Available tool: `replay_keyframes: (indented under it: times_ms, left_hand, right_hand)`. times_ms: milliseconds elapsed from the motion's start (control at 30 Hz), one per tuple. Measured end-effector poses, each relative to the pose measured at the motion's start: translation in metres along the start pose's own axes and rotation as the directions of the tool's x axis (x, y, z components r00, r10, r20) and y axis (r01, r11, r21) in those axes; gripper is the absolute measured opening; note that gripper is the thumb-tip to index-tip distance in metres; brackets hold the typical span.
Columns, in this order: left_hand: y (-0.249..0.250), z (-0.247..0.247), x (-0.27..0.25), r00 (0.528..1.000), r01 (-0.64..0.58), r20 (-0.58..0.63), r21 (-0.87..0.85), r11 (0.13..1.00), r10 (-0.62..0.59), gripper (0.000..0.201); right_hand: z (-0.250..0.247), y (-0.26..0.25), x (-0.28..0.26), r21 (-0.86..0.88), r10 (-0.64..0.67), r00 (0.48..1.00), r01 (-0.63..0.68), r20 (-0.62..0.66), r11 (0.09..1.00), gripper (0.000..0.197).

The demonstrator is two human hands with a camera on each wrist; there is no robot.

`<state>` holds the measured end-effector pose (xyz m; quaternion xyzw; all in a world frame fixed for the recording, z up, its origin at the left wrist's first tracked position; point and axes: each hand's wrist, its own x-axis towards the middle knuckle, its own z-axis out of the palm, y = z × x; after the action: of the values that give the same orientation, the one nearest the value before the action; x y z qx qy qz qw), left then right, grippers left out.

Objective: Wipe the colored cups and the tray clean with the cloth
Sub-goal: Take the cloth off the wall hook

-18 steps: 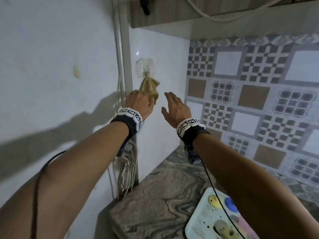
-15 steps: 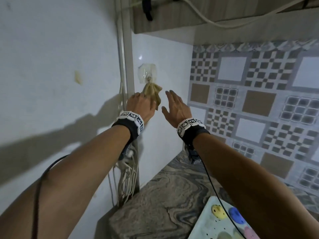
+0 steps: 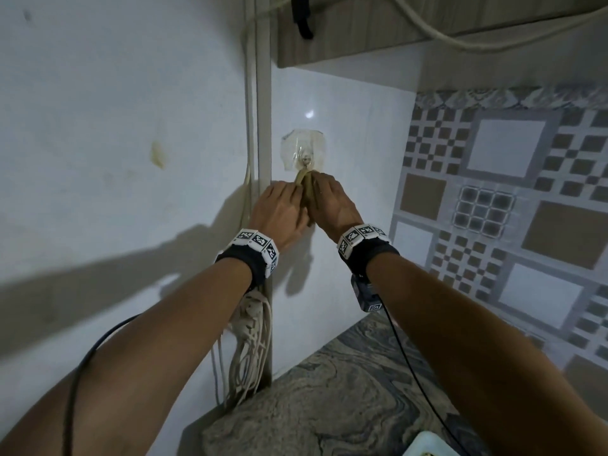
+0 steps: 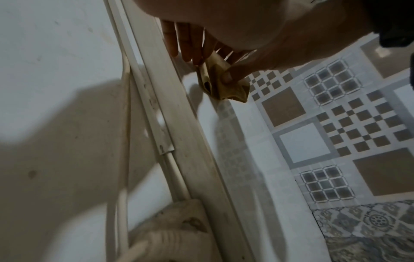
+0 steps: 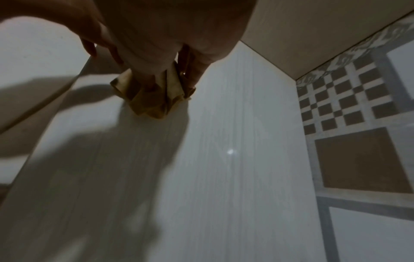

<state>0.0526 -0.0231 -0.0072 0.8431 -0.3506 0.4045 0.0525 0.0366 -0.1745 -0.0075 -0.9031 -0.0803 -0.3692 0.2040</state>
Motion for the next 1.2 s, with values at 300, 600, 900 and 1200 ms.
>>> replay_keyframes:
  times_ms: [300, 600, 900, 1200]
  left_hand:
    - [0.001, -0.001, -0.001, 0.998, 0.034, 0.044, 0.007, 0.999, -0.034, 0.055]
    - [0.010, -0.011, -0.001, 0.997, 0.067, 0.047, -0.013, 0.998, -0.066, 0.055]
    - [0.022, -0.033, 0.010, 0.996, 0.050, 0.073, 0.004, 0.999, -0.050, 0.050]
    - [-0.011, -0.026, 0.003, 0.998, 0.028, 0.060, -0.086, 0.996, -0.023, 0.047]
  right_hand:
    - [0.001, -0.002, 0.009, 0.186, 0.021, 0.998, -0.011, -0.052, 0.983, 0.035]
    - [-0.029, 0.007, 0.004, 0.093, -0.030, 0.985, 0.047, -0.170, 0.995, 0.038]
    - [-0.055, -0.016, 0.009, -0.010, -0.014, 0.990, 0.013, -0.138, 1.000, 0.030]
    - [-0.036, -0.037, 0.010, -0.028, 0.165, 0.984, -0.168, -0.069, 0.985, 0.022]
